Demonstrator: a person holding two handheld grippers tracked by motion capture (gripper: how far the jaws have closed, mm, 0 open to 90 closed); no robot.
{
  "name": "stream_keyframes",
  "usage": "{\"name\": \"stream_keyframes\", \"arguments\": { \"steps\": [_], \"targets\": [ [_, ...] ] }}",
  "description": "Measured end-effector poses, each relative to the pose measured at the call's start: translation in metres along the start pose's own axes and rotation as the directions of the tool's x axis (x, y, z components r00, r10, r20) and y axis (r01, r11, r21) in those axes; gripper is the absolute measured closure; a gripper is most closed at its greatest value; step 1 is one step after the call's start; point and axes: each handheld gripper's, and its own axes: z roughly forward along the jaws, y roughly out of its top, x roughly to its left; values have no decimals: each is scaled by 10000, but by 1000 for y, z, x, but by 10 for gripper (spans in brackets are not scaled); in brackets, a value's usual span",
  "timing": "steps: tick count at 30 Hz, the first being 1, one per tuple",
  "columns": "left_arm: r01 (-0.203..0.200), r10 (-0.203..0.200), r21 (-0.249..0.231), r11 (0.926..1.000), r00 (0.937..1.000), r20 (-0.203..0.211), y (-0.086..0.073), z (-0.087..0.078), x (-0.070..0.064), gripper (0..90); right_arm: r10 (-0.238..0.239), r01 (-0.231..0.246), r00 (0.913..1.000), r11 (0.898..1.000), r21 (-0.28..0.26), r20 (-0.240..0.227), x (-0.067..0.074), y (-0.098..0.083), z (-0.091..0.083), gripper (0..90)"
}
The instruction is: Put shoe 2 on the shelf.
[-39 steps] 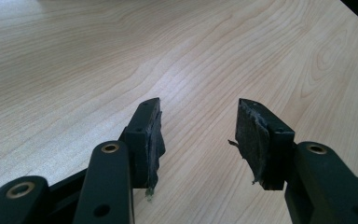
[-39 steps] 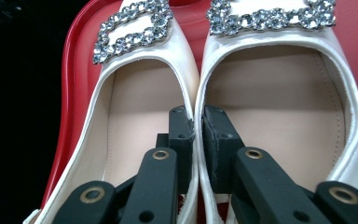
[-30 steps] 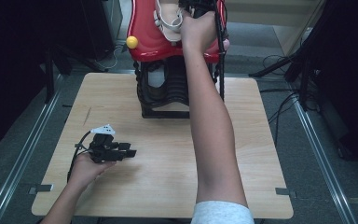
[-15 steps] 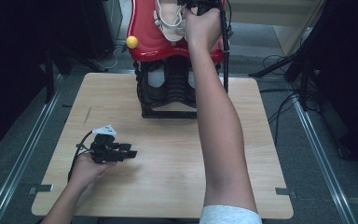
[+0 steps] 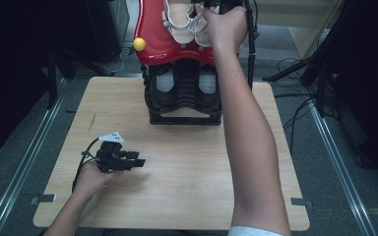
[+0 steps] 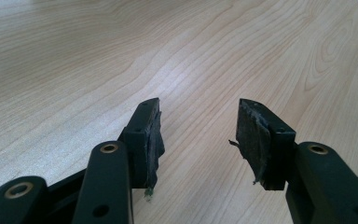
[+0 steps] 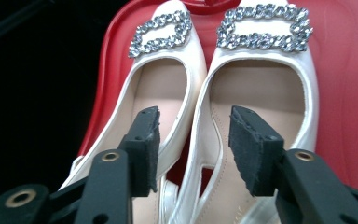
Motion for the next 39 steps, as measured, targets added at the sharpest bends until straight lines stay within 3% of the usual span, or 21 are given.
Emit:
{"name": "stream_keyframes", "arguments": {
  "steps": [5,13,25,39],
  "targets": [
    [33,-33,10,10000,10000,-19,0,0,0,498,-273,273,9996,9996,-102,-90,-7,0,-12,511],
    [-26,25,140,9999,10000,52,0,3,-1,498,-235,235,9996,9997,-11,-165,-29,-7,-27,498],
    [-22,22,149,9999,10000,-17,0,2,0,497,-262,260,9994,9996,103,220,-70,-21,-45,484],
    [11,-11,68,10000,10000,-7,-1,2,0,496,4,-7,9999,9998,184,161,-118,-47,-69,470]
  ]
}}
